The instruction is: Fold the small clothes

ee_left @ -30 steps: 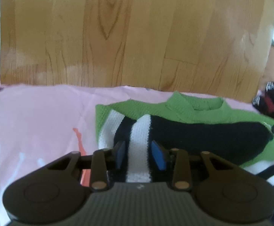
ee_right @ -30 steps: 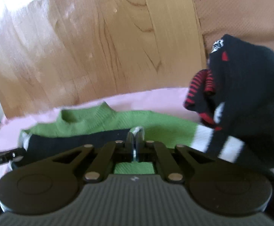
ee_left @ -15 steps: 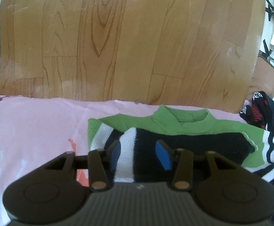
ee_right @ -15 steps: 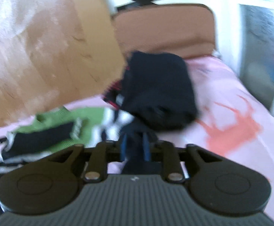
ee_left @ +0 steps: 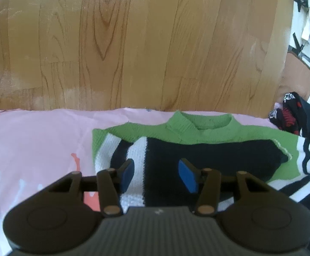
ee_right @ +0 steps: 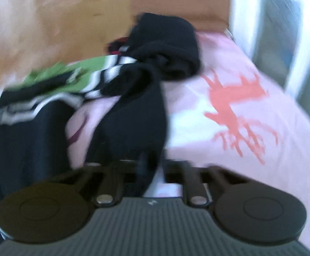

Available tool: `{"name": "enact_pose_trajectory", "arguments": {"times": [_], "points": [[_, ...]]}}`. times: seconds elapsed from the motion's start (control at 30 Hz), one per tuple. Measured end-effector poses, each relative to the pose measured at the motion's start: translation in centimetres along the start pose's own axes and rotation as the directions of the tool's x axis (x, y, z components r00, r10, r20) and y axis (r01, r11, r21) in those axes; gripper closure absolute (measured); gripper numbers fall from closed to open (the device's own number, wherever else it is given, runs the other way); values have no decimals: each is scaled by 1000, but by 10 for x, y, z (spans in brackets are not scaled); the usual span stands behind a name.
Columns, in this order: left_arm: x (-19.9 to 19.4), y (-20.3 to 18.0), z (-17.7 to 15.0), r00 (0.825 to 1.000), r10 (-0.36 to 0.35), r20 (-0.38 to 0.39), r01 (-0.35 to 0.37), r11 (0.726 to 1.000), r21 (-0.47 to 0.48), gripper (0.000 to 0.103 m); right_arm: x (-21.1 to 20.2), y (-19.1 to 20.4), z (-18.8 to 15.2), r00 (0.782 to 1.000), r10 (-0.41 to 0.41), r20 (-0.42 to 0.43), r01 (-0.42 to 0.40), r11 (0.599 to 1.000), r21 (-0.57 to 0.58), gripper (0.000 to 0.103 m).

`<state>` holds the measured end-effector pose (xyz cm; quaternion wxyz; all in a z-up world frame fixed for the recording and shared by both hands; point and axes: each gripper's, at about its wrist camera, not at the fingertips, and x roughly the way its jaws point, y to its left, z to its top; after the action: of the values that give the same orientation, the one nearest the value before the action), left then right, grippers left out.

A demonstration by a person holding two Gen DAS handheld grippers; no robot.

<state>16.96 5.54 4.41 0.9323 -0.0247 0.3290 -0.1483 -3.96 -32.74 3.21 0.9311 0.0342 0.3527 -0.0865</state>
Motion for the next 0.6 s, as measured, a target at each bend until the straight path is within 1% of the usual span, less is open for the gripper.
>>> {"name": "enact_pose_trajectory", "arguments": {"times": [0.03, 0.1, 0.17, 0.2, 0.27, 0.3, 0.37, 0.43, 0.5, 0.6], "points": [[0, 1, 0, 1000, 4, -3, -4, 1000, -2, 56, 0, 2, 2, 1000, -29, 12, 29, 999, -34, 98], [0, 4, 0, 1000, 9, -3, -9, 1000, -11, 56, -4, -3, 11, 993, -97, 63, 99, 994, -41, 98], [-2, 7, 2, 1000, 10, 2, -10, 1000, -22, 56, -17, -17, 32, 967, -206, 149, 212, 977, -23, 98], [-2, 7, 2, 1000, 10, 5, -10, 1000, -25, 56, -25, -24, 45, 956, -230, 182, 234, 972, -3, 98], [-3, 9, 3, 1000, 16, 7, -16, 999, -28, 56, -43, -37, 73, 942, -231, 243, 225, 973, 52, 98], [-3, 9, 3, 1000, 20, 8, -20, 999, -29, 56, -54, -39, 89, 933, -222, 282, 210, 975, 71, 98], [-3, 10, 4, 1000, 28, 9, -28, 999, -34, 56, -67, -37, 115, 920, -194, 341, 180, 981, 72, 98], [-5, 13, 5, 999, 35, 15, -34, 998, -44, 54, -77, -27, 143, 912, -137, 386, 123, 991, 60, 98], [-8, 17, 7, 999, 41, 25, -39, 997, -62, 52, -80, -12, 165, 915, -49, 400, 36, 999, 41, 98], [-15, 28, 12, 998, 51, 46, -46, 994, -104, 52, -74, 26, 193, 920, 122, 373, -123, 992, -22, 98]]}}
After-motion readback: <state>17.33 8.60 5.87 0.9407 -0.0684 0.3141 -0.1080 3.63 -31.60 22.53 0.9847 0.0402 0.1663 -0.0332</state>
